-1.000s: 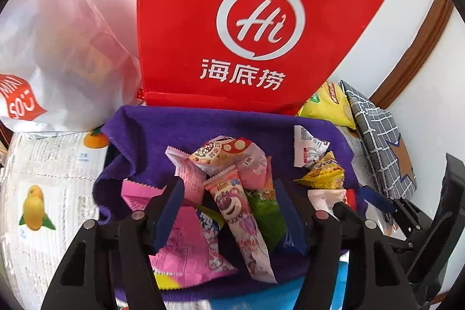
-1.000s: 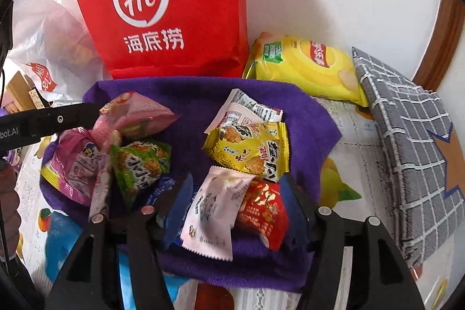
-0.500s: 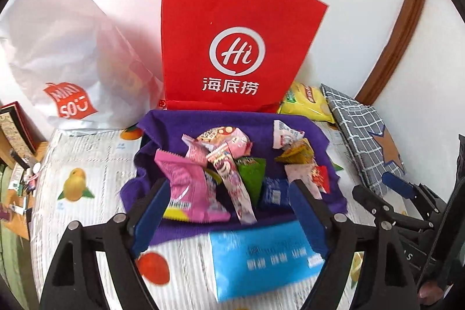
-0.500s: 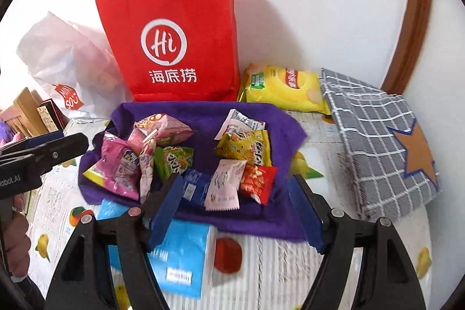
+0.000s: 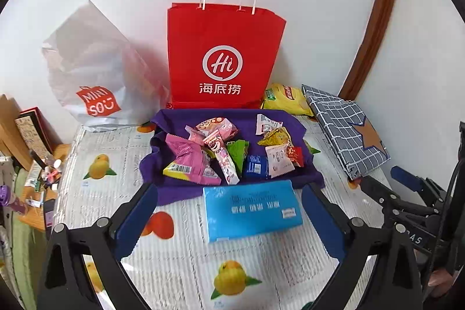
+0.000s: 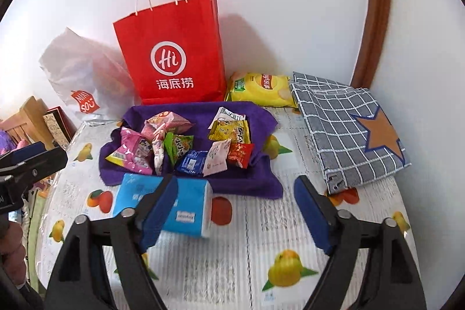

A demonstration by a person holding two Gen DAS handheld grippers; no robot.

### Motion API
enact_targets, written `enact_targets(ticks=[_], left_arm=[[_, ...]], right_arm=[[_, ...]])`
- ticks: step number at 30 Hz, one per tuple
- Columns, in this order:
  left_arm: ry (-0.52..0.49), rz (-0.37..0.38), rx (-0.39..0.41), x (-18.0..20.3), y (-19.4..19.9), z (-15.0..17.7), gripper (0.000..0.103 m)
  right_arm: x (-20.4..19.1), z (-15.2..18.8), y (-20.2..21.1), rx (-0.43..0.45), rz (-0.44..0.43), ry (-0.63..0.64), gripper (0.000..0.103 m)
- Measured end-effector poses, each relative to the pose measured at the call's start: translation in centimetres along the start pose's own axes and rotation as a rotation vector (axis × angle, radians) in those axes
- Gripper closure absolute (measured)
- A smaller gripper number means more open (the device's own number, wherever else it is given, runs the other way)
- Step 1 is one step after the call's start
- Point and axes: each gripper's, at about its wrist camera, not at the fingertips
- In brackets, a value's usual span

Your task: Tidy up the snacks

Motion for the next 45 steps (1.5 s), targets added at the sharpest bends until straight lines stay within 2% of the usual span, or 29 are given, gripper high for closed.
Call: enact_targets(ticks=[4, 9, 22, 45], left_arm=[[-0.006, -0.016, 0.021, 0.4, 2.2, 1.0, 0.001], [-0.013, -0.03, 0.055, 0.8, 4.7, 1.9, 0.0], [-0.004, -0.049, 0.085, 0.9, 7.5, 3.2, 0.0], [-0.002, -0.054, 0.092, 0.9, 8.3, 3.5, 0.0]], right_arm=[[0.1, 0.8, 2.6, 0.035, 0.007, -0.022, 0.007], [0.0, 1.7, 4.9, 0.053, 0.026, -0.01, 0.001], [-0.4, 3.2, 8.5, 0.076, 0.029, -0.004, 0.001], [-1.0, 3.4, 9.8, 0.09, 0.034, 0.014, 0.001]])
Point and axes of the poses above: each gripper's, at about its wrist camera, not at the fingertips, and y roughly against the way its jaws point, x to its right, z to its underside, and after that the axes turned 5 degrees about x, right-handed
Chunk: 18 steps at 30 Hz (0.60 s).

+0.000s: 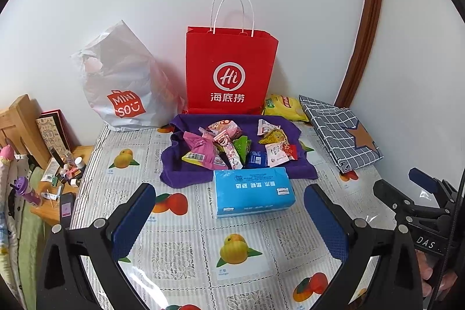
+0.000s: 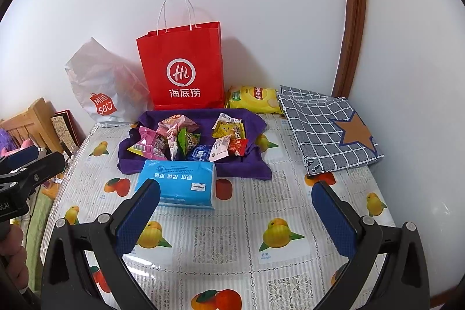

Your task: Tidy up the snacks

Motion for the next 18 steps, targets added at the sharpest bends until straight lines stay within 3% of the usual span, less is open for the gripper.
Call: enact_targets(ticks=[18], left_arm=[[0.005, 0.004, -0.001, -0.08, 0.09, 0.07, 0.0]], right_arm=[[-0.06, 0.2, 0.2, 0.0, 0.0, 0.002, 0.001]])
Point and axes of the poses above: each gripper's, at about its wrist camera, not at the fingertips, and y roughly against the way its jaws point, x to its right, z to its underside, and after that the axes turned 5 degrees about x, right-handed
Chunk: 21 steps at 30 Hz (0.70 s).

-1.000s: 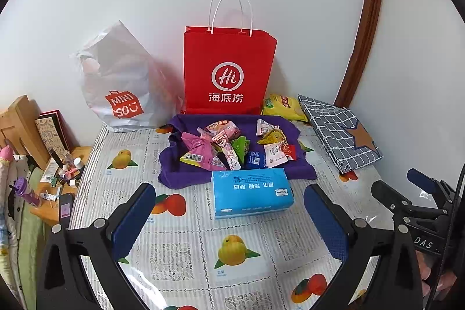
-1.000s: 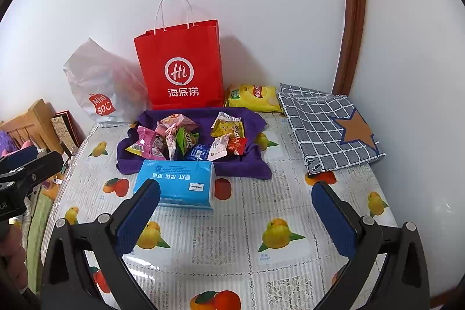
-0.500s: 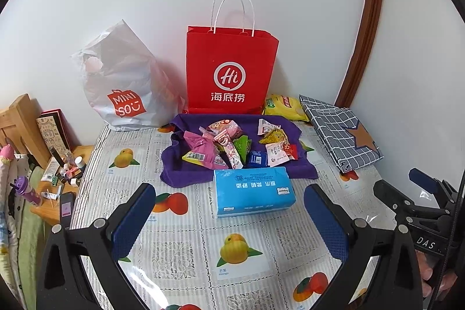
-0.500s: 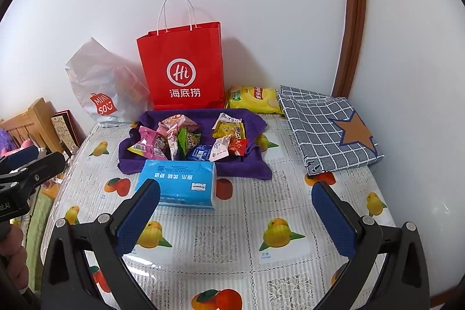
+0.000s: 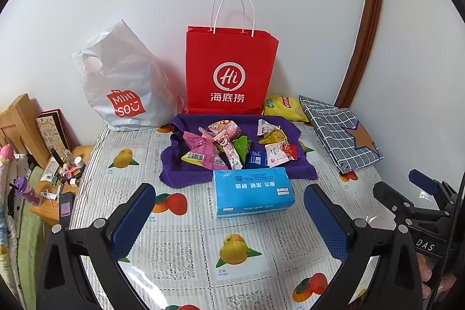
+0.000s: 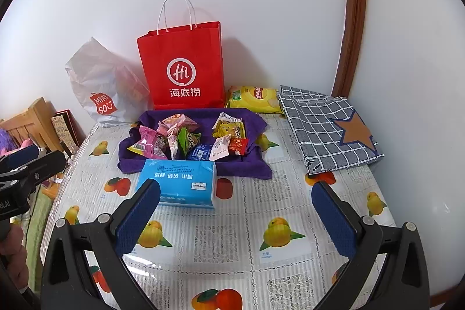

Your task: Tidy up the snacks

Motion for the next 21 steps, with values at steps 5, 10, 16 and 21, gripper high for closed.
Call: enact_targets(ticks=[5, 10, 16, 21], left_arm=[[0.003, -0.004, 0.001, -0.04, -0.04, -0.07, 0.0], [0.001, -0.004, 0.002, -0.12, -0.04, -0.09, 0.0], [0.003, -0.009, 0.001, -0.13, -0.02, -0.11, 0.0], [0.003, -0.01, 0.001, -0.17, -0.03, -0.1, 0.0]], right_arm=[[0.07, -0.09, 0.05, 0.001, -0.005, -0.002, 0.001], [-0.08, -0.08, 0.09, 0.004, -0.006, 0.003, 0.001], [-0.31, 0.0, 0.11, 0.002, -0.008, 0.005, 0.001], [-0.37, -0.04, 0.18, 0.003, -0.009, 0.007, 0.001]])
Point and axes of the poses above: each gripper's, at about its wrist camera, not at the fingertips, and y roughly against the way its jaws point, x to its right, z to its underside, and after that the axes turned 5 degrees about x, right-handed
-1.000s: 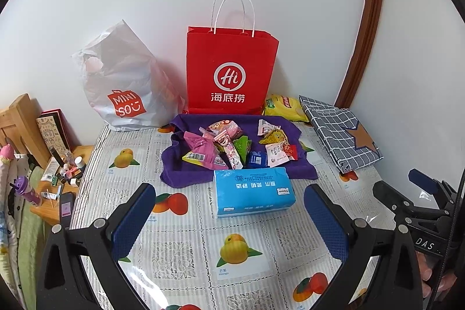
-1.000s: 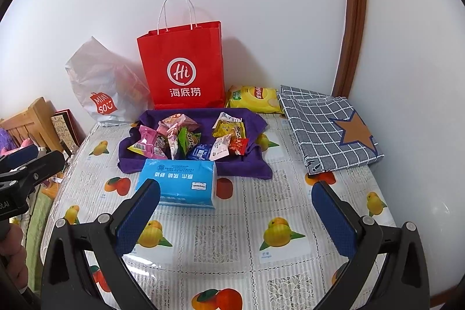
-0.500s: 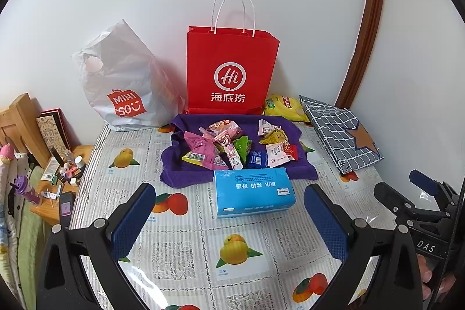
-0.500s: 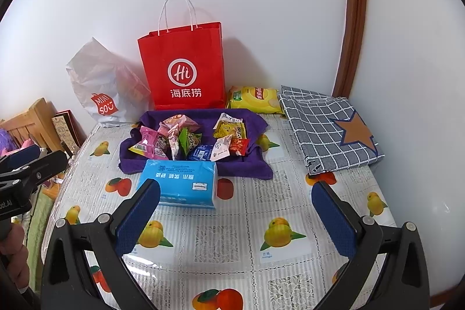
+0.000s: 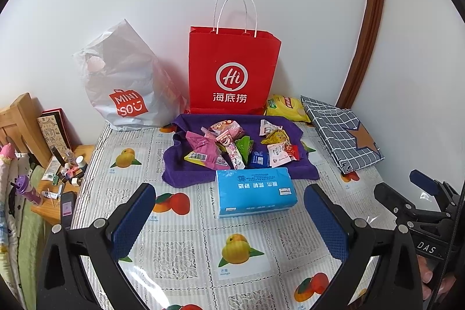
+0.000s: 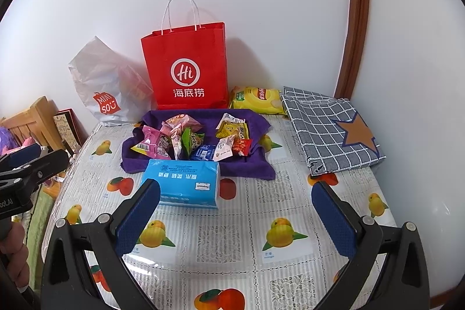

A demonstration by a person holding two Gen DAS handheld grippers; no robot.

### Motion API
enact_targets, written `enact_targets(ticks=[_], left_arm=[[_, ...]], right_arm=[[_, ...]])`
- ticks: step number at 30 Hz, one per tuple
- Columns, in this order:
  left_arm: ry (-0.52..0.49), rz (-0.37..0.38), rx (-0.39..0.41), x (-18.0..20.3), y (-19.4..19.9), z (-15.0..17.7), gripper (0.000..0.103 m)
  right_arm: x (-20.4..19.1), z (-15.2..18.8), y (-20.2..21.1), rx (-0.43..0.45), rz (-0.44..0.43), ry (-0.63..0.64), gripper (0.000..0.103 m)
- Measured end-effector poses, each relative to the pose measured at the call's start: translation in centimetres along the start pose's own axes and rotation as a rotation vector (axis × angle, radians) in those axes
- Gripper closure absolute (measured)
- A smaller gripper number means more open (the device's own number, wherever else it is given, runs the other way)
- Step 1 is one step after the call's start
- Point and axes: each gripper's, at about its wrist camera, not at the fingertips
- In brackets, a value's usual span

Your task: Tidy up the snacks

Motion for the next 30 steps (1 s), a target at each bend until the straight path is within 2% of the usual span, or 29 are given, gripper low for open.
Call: enact_targets(ticks=[30], left_arm=[[0.017, -0.006, 0.016, -0.28, -0.32, 0.19, 0.0]], right_arm=[[0.17, 0.16, -0.33, -0.008, -0.004, -0.007, 0.001]])
Point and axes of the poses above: each gripper's, at about its wrist camera, not at the fingertips, and y roughly against the way its jaws point, x to its right, z to its underside, and after that the axes turned 5 degrees about x, right-handed
